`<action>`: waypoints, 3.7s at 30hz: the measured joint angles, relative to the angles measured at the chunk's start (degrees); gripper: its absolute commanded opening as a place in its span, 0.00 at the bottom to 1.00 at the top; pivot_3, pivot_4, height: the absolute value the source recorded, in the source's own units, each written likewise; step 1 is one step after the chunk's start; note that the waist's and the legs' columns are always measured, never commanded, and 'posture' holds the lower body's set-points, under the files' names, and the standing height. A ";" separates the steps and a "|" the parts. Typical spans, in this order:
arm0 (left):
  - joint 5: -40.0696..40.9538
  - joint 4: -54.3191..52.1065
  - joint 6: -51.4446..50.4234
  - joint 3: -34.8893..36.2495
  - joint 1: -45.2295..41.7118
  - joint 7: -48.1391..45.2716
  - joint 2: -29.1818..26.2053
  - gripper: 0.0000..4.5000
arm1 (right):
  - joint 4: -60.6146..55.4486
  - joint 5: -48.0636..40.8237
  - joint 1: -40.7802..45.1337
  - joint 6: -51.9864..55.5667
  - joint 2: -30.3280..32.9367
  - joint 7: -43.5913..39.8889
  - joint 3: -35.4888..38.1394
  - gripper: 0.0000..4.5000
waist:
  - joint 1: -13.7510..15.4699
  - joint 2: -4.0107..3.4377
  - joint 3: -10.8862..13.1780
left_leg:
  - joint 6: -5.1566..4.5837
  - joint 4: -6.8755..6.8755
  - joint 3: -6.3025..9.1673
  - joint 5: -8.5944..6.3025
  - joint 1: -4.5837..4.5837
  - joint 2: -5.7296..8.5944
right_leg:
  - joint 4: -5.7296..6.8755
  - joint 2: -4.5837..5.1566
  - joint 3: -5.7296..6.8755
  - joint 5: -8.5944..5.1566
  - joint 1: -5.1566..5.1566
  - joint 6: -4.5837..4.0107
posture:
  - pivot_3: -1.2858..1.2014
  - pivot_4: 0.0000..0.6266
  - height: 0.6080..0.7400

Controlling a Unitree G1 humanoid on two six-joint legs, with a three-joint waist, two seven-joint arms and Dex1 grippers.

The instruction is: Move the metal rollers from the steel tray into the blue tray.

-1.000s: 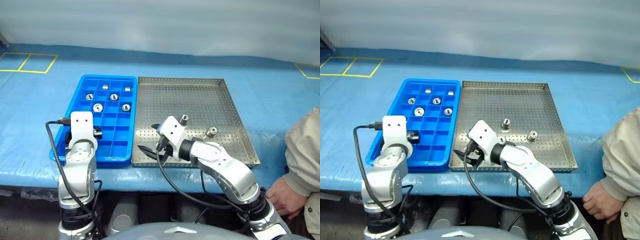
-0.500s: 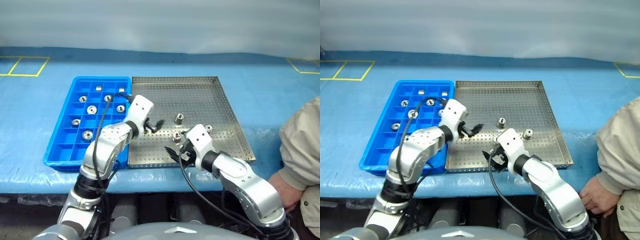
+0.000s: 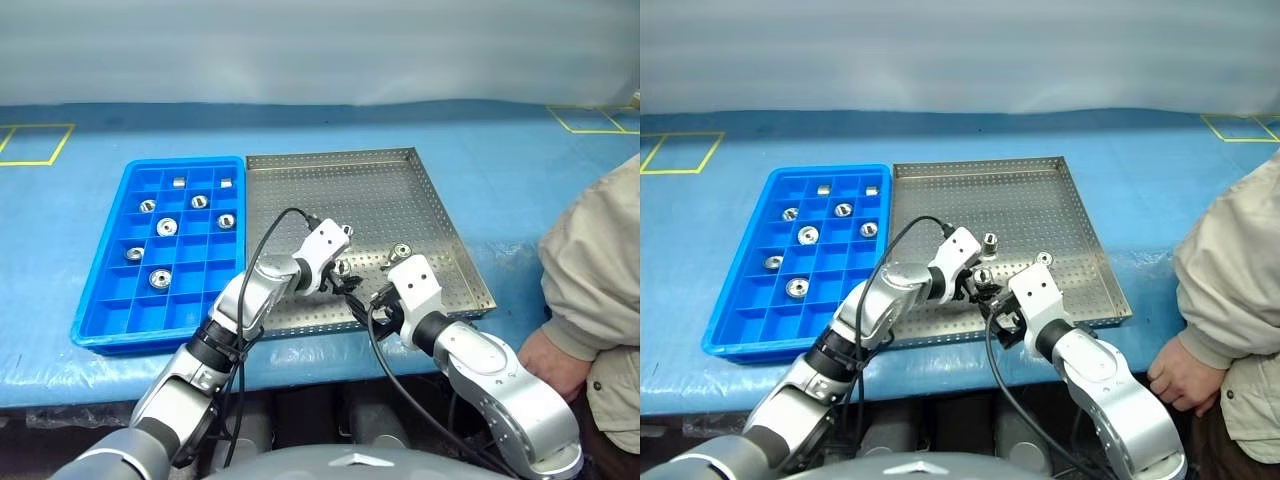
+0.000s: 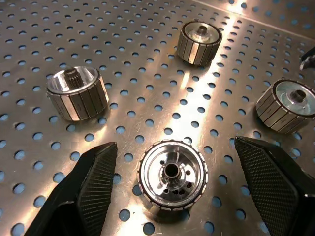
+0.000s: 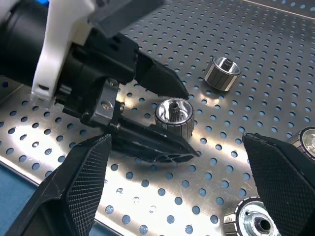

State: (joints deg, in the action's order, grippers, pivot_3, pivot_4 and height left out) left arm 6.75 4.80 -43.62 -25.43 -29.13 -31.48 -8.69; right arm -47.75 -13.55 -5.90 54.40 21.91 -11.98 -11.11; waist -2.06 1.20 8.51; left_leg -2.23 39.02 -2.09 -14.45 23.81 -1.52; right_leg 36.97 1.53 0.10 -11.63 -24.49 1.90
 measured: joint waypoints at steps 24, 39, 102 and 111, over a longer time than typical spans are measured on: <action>-16.47 -36.96 -12.33 23.45 19.99 37.14 5.98 0.38 | 9.48 -0.57 13.61 -2.59 -0.54 -7.53 -8.11 1.00 | 2.95 0.03 0.04 | 0.00 -0.02 0.05 0.00 -0.01 0.02 | -0.02 0.04 -0.01 0.07 0.04 0.09 | 0.59 0.24 1.00; -26.39 -47.81 -16.39 28.73 32.56 51.74 12.46 0.38 | 15.28 -0.51 18.26 -6.39 -0.44 -14.21 -11.13 1.00 | 7.06 0.10 0.07 | -0.01 0.02 0.14 -0.01 0.02 0.00 | -0.03 0.11 0.15 0.03 0.06 0.03 | 0.62 0.24 1.00; 5.04 -46.21 -2.12 6.30 30.96 14.82 -7.21 1.00 | 41.91 7.74 21.05 -16.35 -23.22 11.48 7.01 1.00 | 3.74 -0.30 0.21 | 0.01 -0.14 0.04 -0.01 0.03 -0.05 | -0.02 0.04 0.11 -0.05 -0.05 -0.11 | 0.57 0.24 1.00; 5.04 -46.17 -2.10 5.69 30.72 14.63 -7.34 1.00 | 41.89 7.89 20.77 -16.33 -23.17 11.53 7.03 1.00 | 3.72 -0.31 0.22 | 0.02 -0.15 0.04 -0.01 0.03 -0.06 | -0.02 0.05 0.11 -0.05 -0.06 -0.12 | 0.57 0.24 1.00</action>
State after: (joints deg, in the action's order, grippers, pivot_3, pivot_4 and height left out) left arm 11.79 -41.37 -45.72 -19.74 1.60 -16.84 -16.03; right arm -5.87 -5.65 14.87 38.08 -1.27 -0.45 -4.07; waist 1.66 0.89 8.72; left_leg -2.21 38.87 -2.05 -14.46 23.84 -1.57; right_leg 36.94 1.58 0.20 -11.68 -24.54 1.79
